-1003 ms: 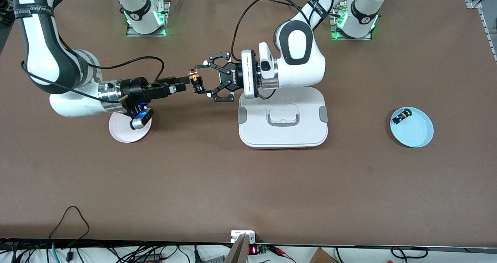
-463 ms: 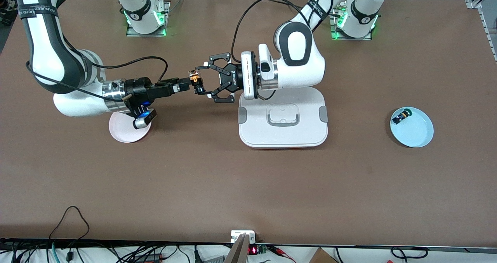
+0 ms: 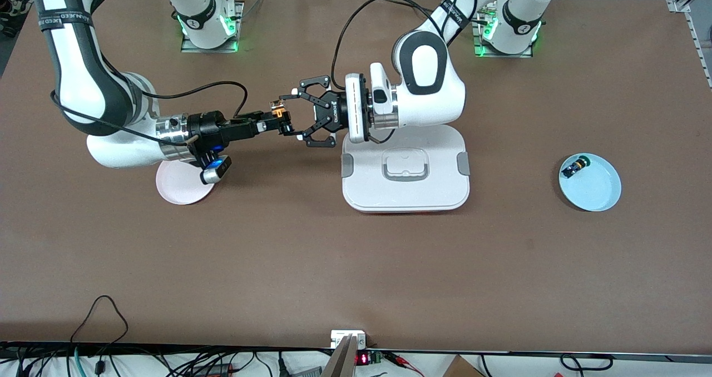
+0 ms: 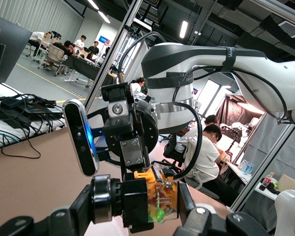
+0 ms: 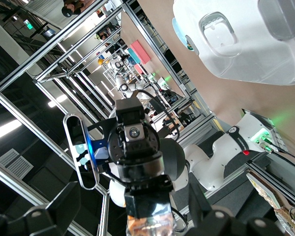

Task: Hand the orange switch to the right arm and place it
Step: 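Close the right gripper on the orange switch held by the left gripper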

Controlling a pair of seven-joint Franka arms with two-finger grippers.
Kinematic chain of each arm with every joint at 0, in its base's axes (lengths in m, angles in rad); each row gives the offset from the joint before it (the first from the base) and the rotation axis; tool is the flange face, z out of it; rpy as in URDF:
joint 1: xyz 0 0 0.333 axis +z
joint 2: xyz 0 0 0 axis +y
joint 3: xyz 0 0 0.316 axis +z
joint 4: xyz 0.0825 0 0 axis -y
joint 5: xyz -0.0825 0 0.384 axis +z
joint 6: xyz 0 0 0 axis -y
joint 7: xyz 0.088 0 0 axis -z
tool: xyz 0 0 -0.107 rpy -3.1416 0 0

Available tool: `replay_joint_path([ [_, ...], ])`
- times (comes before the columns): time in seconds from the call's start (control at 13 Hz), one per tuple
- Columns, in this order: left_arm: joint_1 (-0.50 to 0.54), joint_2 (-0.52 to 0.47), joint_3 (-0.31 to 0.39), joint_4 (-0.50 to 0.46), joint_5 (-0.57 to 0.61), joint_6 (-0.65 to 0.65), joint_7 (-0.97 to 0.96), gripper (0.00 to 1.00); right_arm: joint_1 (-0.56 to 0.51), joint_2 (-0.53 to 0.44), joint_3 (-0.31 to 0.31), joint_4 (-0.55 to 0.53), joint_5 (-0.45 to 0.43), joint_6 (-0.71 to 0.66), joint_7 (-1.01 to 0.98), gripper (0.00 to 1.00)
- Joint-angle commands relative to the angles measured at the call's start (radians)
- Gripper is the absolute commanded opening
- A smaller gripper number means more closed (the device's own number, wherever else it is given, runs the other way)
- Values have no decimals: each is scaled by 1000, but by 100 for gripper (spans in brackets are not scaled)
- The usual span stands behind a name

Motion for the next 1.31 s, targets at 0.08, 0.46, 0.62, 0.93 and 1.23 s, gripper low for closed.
replay_joint_path([
  [0.08, -14, 14, 8, 29, -29, 9, 27, 0, 3, -12, 2, -16, 13, 13, -15, 78],
  [0.46, -12, 14, 8, 29, -32, 8, 26, 0, 3, -18, 2, -18, 7, 10, -18, 41],
  [0.62, -12, 11, 8, 29, -36, 8, 26, 0, 3, -21, 2, -19, 5, 2, -71, 32],
  [0.93, -6, 6, 8, 29, -33, 3, 21, 26, 1, -21, 2, -19, 5, 1, -99, 30],
  [1.23, 11, -9, 12, 13, -35, -3, 21, 100, 1, -21, 2, -19, 5, 2, -114, 30],
])
